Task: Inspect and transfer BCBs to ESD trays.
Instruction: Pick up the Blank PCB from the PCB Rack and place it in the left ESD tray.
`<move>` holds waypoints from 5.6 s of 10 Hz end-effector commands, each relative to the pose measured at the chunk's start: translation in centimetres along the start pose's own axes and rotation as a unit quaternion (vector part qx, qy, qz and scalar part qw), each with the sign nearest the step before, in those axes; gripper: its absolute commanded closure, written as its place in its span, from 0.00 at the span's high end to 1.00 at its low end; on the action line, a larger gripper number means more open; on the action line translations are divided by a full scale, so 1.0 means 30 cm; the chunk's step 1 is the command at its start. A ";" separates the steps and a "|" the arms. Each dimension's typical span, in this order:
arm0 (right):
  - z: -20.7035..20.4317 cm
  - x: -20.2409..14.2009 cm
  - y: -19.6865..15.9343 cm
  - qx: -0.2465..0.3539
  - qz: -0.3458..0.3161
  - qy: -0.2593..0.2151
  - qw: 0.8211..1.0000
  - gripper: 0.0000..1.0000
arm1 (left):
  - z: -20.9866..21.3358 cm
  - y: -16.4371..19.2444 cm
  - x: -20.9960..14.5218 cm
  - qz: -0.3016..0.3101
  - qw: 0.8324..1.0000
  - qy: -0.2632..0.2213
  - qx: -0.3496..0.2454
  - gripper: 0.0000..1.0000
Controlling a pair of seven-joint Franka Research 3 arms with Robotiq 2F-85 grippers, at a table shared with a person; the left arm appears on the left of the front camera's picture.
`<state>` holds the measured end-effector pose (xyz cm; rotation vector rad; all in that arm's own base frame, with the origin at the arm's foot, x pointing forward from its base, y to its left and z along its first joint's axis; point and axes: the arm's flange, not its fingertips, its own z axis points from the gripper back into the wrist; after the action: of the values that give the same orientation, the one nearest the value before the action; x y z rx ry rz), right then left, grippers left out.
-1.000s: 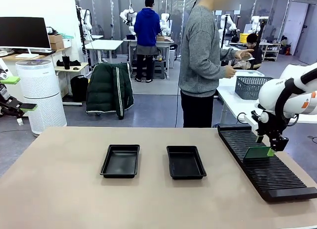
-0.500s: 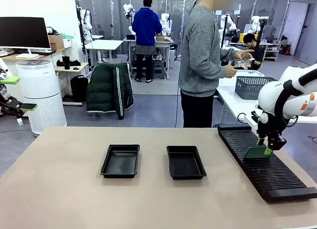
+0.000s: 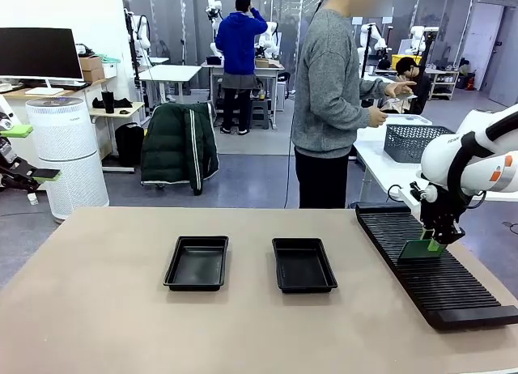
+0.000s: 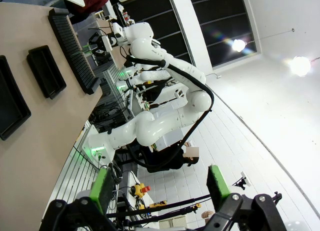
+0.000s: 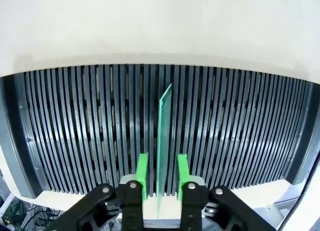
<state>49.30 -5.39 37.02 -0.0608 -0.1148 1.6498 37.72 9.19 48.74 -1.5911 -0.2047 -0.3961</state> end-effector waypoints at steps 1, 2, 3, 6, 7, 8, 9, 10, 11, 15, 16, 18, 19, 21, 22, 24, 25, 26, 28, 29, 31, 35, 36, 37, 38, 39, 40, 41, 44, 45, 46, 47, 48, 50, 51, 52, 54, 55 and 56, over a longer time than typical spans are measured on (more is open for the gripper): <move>-0.011 -0.010 -0.013 -0.013 0.004 -0.009 1.000 0.21 | 0.002 -0.005 -0.001 -0.001 1.000 -0.001 0.000 1.00; -0.011 -0.012 -0.013 -0.014 0.003 -0.009 1.000 0.15 | 0.002 -0.005 -0.001 -0.001 1.000 -0.001 0.000 1.00; -0.010 -0.012 -0.015 -0.015 0.001 -0.008 1.000 0.11 | 0.002 -0.005 -0.001 -0.001 1.000 -0.001 0.000 1.00; -0.005 -0.013 -0.019 -0.012 0.000 -0.006 1.000 0.00 | 0.002 -0.005 -0.001 -0.001 1.000 -0.001 0.000 1.00; -0.008 -0.015 -0.019 -0.009 0.001 -0.003 1.000 0.02 | 0.002 -0.005 -0.001 -0.001 1.000 -0.001 0.000 1.00; 0.005 -0.003 -0.004 -0.002 -0.001 0.000 1.000 0.00 | 0.002 -0.005 -0.001 -0.001 1.000 -0.001 0.000 1.00; 0.005 -0.003 -0.004 -0.002 -0.001 0.000 1.000 0.00 | 0.002 -0.005 -0.001 -0.001 1.000 -0.001 0.000 1.00; 0.005 -0.003 -0.004 -0.002 -0.001 0.000 1.000 0.00 | 0.002 -0.005 -0.001 -0.001 1.000 -0.001 0.000 1.00; 0.005 -0.003 -0.004 -0.002 -0.001 0.000 1.000 0.00 | 0.002 -0.005 -0.001 -0.001 1.000 -0.001 0.000 1.00; 0.013 -0.001 -0.013 -0.005 -0.002 0.002 1.000 0.00 | 0.002 -0.005 -0.001 -0.001 1.000 -0.001 0.000 1.00; 0.016 0.001 -0.016 -0.002 -0.001 0.002 1.000 0.00 | 0.002 -0.005 -0.001 -0.001 1.000 -0.001 0.000 1.00; 0.031 0.003 -0.022 -0.004 -0.004 0.008 1.000 0.00 | 0.002 -0.005 -0.001 -0.001 1.000 -0.001 0.000 1.00; 0.045 0.003 -0.024 0.003 -0.010 0.008 1.000 0.00 | 0.002 -0.005 -0.001 -0.001 1.000 -0.001 0.000 1.00; 0.103 0.003 -0.018 0.006 -0.009 0.004 1.000 0.00 | 0.002 -0.005 -0.001 -0.001 1.000 -0.001 0.000 1.00; 0.146 0.003 -0.015 0.009 -0.007 0.000 1.000 0.00 | 0.002 -0.005 -0.001 -0.001 1.000 -0.001 0.000 1.00; 0.260 0.010 -0.001 0.014 -0.012 0.008 1.000 0.00 | 0.002 -0.005 -0.001 -0.001 1.000 -0.001 0.000 1.00; 0.326 0.015 0.008 0.017 -0.015 0.007 1.000 0.00 | 0.002 -0.005 -0.001 -0.001 1.000 -0.001 0.000 1.00; 0.391 0.020 0.017 0.019 -0.018 0.007 1.000 0.00 | 0.002 -0.005 -0.001 -0.001 1.000 -0.001 0.000 1.00; 0.523 0.035 0.029 0.022 -0.026 0.003 0.999 0.00 | 0.002 -0.005 -0.001 -0.001 1.000 -0.001 0.000 1.00; 0.577 0.044 0.033 0.025 -0.032 0.007 0.999 0.00 | 0.002 -0.005 -0.001 -0.001 1.000 -0.001 0.000 1.00; 0.691 0.051 0.041 0.021 -0.043 0.011 0.999 0.00 | 0.002 -0.005 -0.001 -0.001 1.000 -0.001 0.000 1.00; 0.892 0.035 0.092 0.017 -0.054 0.017 0.998 0.00 | 0.002 -0.005 -0.001 -0.001 1.000 -0.001 0.000 1.00; 0.928 0.029 0.102 0.014 -0.056 0.016 0.998 0.00 | 0.002 -0.005 -0.001 -0.001 1.000 -0.001 0.000 1.00; 0.952 0.027 0.107 0.012 -0.054 0.012 0.998 0.00 | 0.002 -0.005 -0.001 -0.001 1.000 -0.001 0.000 1.00; 0.967 0.022 0.110 0.012 -0.056 0.008 0.998 0.00 | 0.002 -0.005 -0.001 -0.001 1.000 -0.001 0.000 1.00; 0.977 0.019 0.111 0.011 -0.054 0.006 0.998 0.00 | 0.002 -0.005 -0.001 -0.001 1.000 -0.001 0.000 1.00; 0.986 0.014 0.117 0.009 -0.053 0.003 0.999 0.00 | 0.002 -0.005 -0.001 -0.001 1.000 -0.001 0.000 1.00; 0.993 0.011 0.122 0.007 -0.056 0.000 0.998 0.00 | 0.002 -0.005 -0.001 -0.001 1.000 -0.001 0.000 1.00; 0.982 0.013 0.116 0.002 -0.049 0.001 0.999 0.00 | 0.002 -0.005 -0.001 -0.001 1.000 -0.001 0.000 1.00; 0.982 0.013 0.116 0.002 -0.049 0.001 0.999 0.00 | 0.002 -0.005 -0.001 -0.001 1.000 -0.001 0.000 1.00; 0.982 0.013 0.116 0.002 -0.049 0.001 0.999 0.00 | 0.002 -0.005 -0.001 -0.001 1.000 -0.001 0.000 1.00; 0.982 0.013 0.116 0.002 -0.049 0.001 0.999 0.00 | 0.002 -0.005 -0.001 -0.001 1.000 -0.001 0.000 1.00; 0.982 0.013 0.116 0.002 -0.049 0.001 0.999 0.00 | 0.002 -0.005 -0.001 -0.001 1.000 -0.001 0.000 1.00; 0.982 0.013 0.116 0.002 -0.049 0.001 0.999 0.00 | 0.002 -0.005 -0.001 -0.001 1.000 -0.001 0.000 1.00; 0.982 0.013 0.116 0.002 -0.049 0.001 0.999 0.00 | 0.002 -0.005 -0.001 -0.001 1.000 -0.001 0.000 1.00; 0.982 0.013 0.116 0.002 -0.049 0.001 0.999 0.00 | 0.002 -0.005 -0.001 -0.001 1.000 -0.001 0.000 1.00; 0.982 0.013 0.116 0.002 -0.049 0.001 0.999 0.00 | 0.002 -0.005 -0.001 -0.001 1.000 -0.001 0.000 1.00; 0.983 0.009 0.118 0.001 -0.050 0.000 0.999 0.02 | 0.002 -0.005 -0.001 -0.001 1.000 -0.001 0.000 1.00; 0.966 0.056 0.108 0.002 -0.080 -0.006 0.997 0.02 | 0.002 -0.005 -0.001 -0.001 1.000 -0.001 0.000 1.00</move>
<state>42.62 -6.28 65.84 -0.0488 -0.1138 1.5366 37.73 9.20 48.72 -1.5912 -0.2044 -0.3958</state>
